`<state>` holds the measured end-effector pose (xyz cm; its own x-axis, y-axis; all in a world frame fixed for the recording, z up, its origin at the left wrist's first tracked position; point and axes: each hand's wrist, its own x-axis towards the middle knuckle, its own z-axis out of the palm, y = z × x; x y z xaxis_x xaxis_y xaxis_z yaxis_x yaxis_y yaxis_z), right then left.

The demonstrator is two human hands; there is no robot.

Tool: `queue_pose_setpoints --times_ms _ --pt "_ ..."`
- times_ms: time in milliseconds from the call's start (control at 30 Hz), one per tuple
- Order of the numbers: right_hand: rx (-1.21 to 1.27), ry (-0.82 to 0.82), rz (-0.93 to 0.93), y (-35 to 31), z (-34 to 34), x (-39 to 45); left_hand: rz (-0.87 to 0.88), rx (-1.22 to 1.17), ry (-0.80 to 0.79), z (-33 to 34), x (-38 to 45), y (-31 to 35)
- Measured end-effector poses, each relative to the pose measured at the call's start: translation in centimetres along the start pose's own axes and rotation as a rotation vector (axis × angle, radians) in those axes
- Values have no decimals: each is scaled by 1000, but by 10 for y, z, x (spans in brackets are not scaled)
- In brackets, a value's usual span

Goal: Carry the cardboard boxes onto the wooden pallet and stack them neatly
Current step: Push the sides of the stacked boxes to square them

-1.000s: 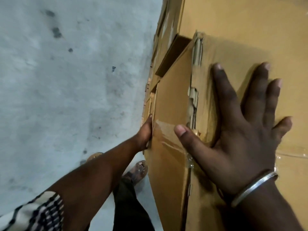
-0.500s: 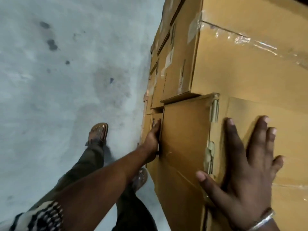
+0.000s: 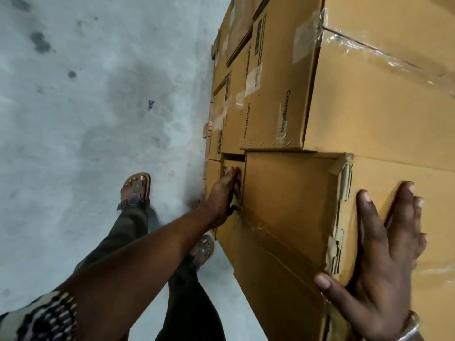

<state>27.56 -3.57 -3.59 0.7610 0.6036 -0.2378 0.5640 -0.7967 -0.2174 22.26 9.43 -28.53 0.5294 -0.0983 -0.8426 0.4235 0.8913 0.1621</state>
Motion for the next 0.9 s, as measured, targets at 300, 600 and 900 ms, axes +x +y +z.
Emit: queue_pose_setpoints --times_ms 300,600,900 --pt "150 175 -60 -15 -24 77 320 93 114 19 10 55" --pt "-33 -102 169 -43 -33 145 329 169 -68 49 28 102" --pt "-15 -172 276 -47 -30 149 341 362 -135 43 43 107"
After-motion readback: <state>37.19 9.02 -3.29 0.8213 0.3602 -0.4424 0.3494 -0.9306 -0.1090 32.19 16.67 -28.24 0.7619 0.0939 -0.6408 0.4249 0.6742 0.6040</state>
